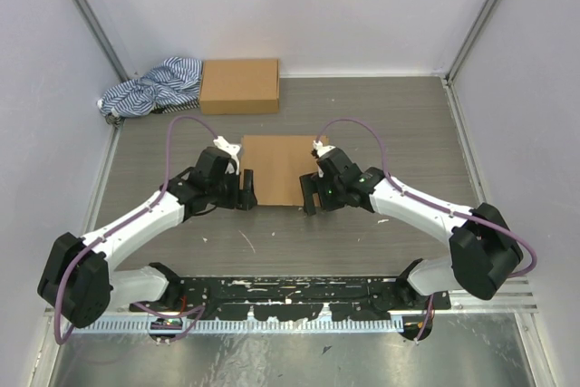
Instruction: Fold the paper box
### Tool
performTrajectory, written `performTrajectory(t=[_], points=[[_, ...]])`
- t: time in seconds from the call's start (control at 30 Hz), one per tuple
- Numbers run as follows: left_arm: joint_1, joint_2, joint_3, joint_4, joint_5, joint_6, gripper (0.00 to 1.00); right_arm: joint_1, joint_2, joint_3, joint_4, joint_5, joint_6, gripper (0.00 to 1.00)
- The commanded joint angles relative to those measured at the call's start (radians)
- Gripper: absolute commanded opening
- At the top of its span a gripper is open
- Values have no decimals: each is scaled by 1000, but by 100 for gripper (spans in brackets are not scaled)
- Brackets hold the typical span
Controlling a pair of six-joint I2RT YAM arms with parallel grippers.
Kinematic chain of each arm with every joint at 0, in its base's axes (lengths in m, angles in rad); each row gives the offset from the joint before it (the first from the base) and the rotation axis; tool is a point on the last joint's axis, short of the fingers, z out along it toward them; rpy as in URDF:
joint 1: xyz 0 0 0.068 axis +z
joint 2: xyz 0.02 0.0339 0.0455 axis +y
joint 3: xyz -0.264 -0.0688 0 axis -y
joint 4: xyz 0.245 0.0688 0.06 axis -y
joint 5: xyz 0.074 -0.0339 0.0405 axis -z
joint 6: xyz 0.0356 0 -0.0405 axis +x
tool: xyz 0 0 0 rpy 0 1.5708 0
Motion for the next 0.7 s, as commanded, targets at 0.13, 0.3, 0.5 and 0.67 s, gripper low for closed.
performTrajectory(t=[0.13, 0.3, 0.5, 0.67], points=[[-6, -2, 62, -70, 18, -11, 75, 11, -9, 90, -59, -28, -7, 90], [-6, -9, 77, -99, 14, -13, 75, 10, -9, 105, -74, -37, -7, 90], [-6, -7, 93, -125, 19, -16, 75, 11, -4, 110, -83, -56, -8, 90], [-6, -8, 111, -147, 30, -17, 75, 11, 14, 115, -95, -85, -13, 90]])
